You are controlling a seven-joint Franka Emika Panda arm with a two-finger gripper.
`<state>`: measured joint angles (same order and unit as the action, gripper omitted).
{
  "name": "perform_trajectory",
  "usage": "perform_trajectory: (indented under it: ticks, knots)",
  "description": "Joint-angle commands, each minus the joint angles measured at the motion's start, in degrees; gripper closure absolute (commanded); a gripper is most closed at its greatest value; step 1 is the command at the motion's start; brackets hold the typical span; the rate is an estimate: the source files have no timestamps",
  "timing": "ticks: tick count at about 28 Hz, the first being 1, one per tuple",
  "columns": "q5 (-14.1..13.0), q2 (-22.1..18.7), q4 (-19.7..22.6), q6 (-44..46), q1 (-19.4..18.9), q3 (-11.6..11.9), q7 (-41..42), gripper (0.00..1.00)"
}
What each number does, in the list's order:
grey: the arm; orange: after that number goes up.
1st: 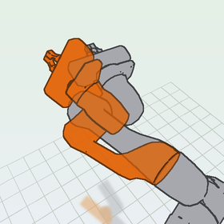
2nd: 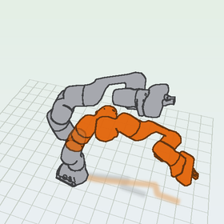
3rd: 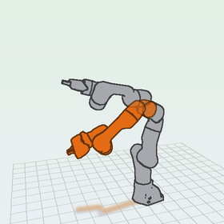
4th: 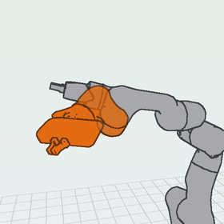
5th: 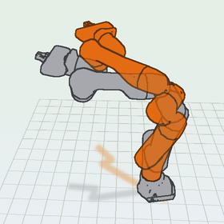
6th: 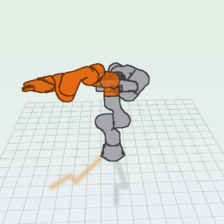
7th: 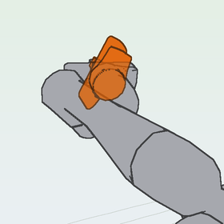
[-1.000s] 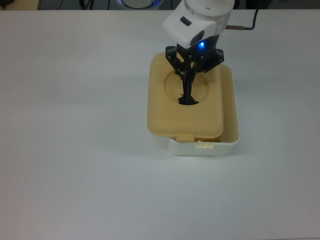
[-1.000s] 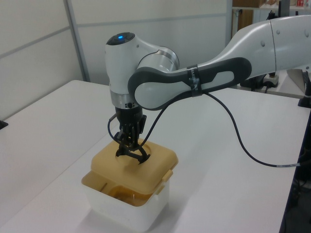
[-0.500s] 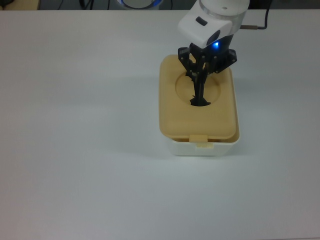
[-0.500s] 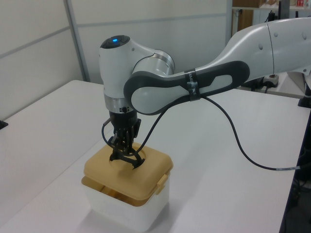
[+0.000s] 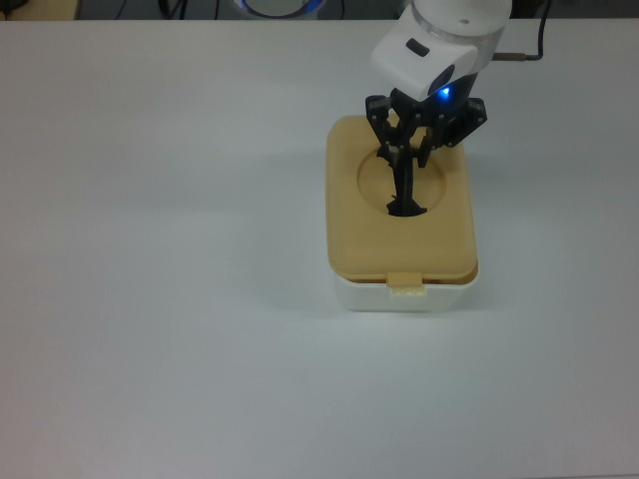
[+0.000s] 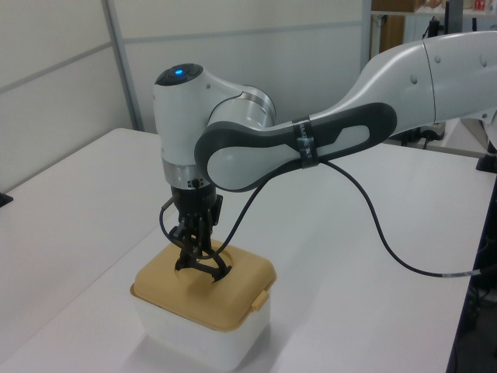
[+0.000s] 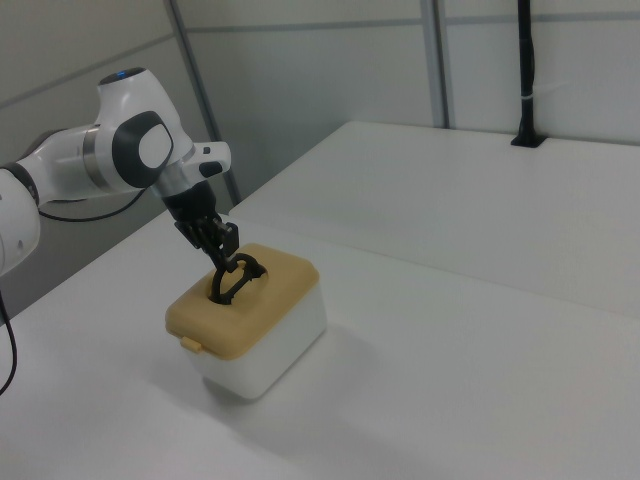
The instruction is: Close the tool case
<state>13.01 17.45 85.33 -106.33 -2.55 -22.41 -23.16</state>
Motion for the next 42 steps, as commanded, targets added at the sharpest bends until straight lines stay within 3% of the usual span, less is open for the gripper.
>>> perform_trajectory:
  ticks: [1,18,28,34,42]
  knots:
    - [2.19,0.92,-1.48,-0.37,-1.14,0.71,-1.88,0.0]
    - [2.11,-0.83,-1.48,0.6,-0.61,0.88,-1.1,0.0]
    - [1.32,-3.91,-1.48,7.71,0.27,2.64,3.38,0.0]
    - [-2.28,-6.63,-1.39,11.93,0.36,8.07,8.38,0.0]
    - [-4.13,-9.45,-1.39,15.28,0.36,14.24,14.19,0.0]
